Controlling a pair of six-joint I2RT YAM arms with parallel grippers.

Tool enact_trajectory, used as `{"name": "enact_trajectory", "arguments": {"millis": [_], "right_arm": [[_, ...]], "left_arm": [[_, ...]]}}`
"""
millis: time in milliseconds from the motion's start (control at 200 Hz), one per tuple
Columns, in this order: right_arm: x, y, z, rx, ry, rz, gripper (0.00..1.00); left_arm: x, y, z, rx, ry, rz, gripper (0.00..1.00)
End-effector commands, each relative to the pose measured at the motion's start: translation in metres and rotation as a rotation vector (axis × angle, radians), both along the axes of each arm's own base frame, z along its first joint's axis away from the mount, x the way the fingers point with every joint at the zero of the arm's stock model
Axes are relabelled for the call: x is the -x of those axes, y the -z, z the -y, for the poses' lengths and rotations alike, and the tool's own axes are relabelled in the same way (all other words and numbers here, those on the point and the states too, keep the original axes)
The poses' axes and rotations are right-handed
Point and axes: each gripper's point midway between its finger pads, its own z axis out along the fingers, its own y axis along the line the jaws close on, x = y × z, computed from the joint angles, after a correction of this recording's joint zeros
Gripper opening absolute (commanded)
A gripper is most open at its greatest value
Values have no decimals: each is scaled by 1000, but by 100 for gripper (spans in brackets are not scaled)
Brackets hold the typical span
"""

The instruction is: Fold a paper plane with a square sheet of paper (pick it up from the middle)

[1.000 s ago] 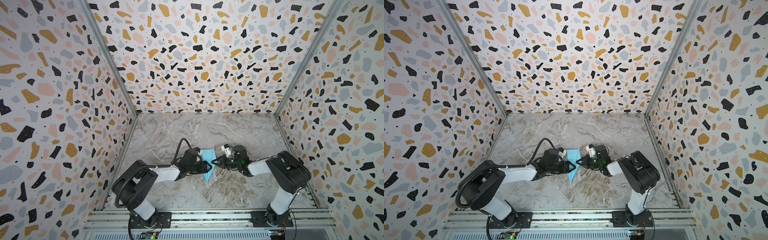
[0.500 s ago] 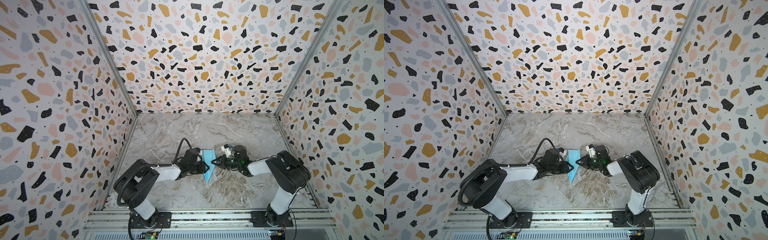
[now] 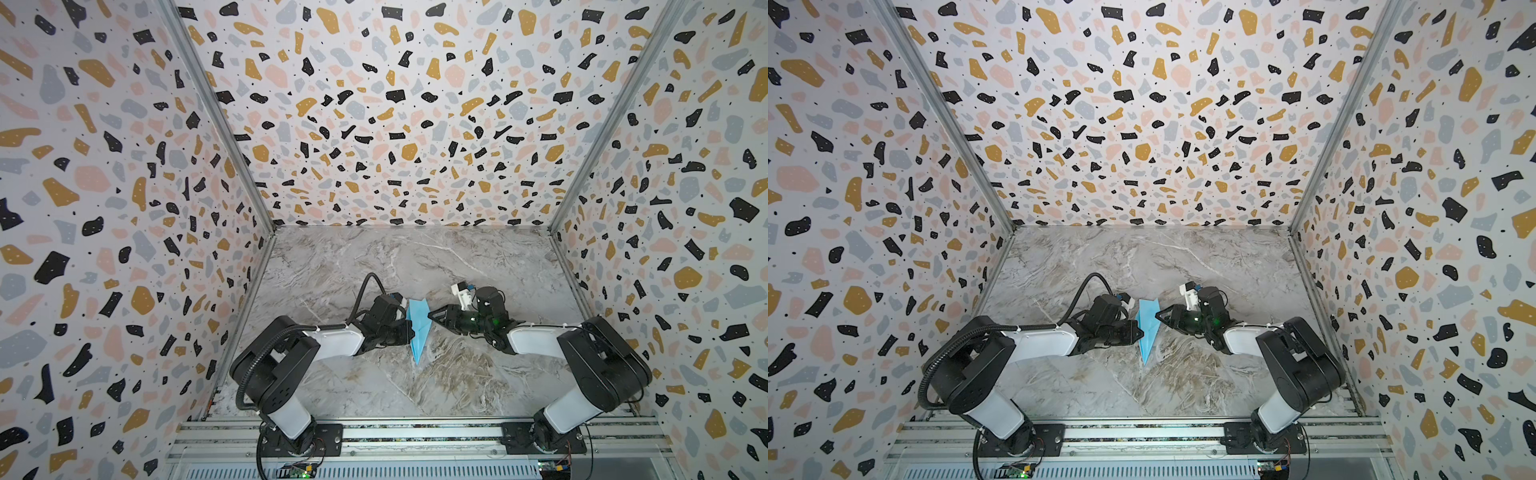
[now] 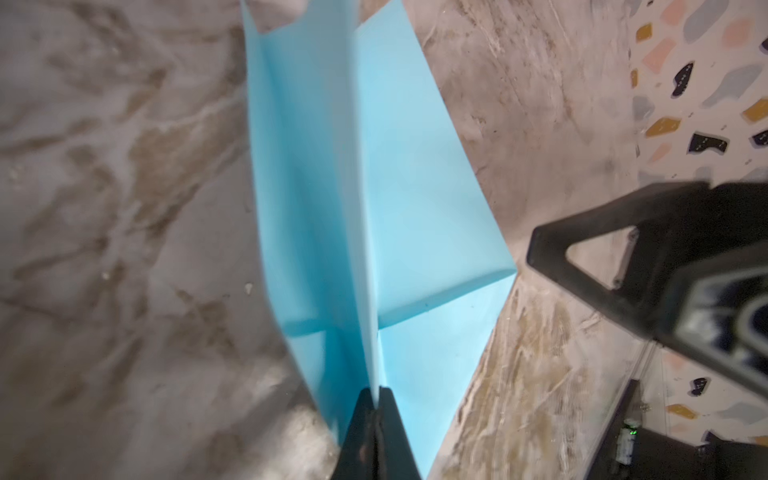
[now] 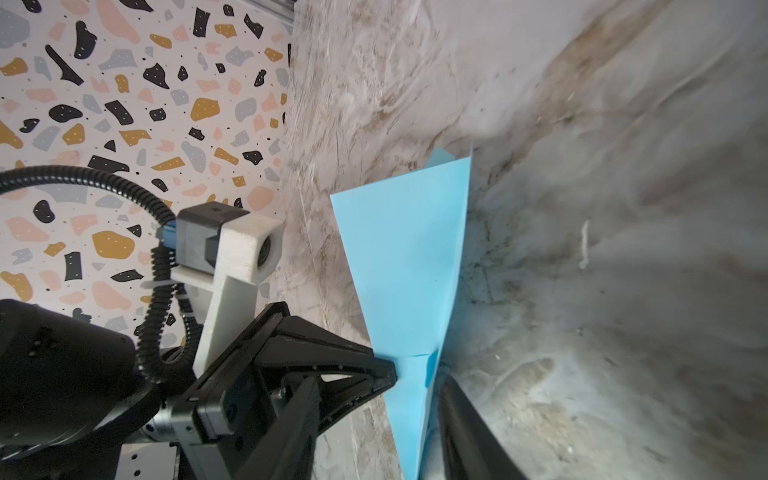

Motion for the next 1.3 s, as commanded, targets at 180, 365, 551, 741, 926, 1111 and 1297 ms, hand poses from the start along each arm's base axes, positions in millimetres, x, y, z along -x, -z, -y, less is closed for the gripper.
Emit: {"name": "enact_trajectory", "arguments": {"millis": [180, 365, 551, 741, 926, 1111, 1297], "right_arm": [[-2, -4, 41, 173, 112, 90, 62], [-3, -5, 53, 212, 150, 106, 62], [-1, 2, 52, 209, 141, 82, 62], [0, 6, 52, 210, 140, 68, 63], [0, 7, 54, 215, 147, 64, 63], [0, 9, 52, 213, 142, 53, 63], [-1, 10, 51, 206, 142, 48, 63]], "left_arm": [[-9, -19, -32, -247, 19, 97, 0], [-11, -25, -71, -465, -15, 123, 0], [-13, -18, -87, -558, -61, 109, 3], [-15, -4, -87, -571, -87, 78, 10], [-14, 8, -84, -566, -88, 49, 24], [-16, 11, -91, -610, -93, 51, 28], [-11, 22, -92, -631, -60, 31, 26]]}}
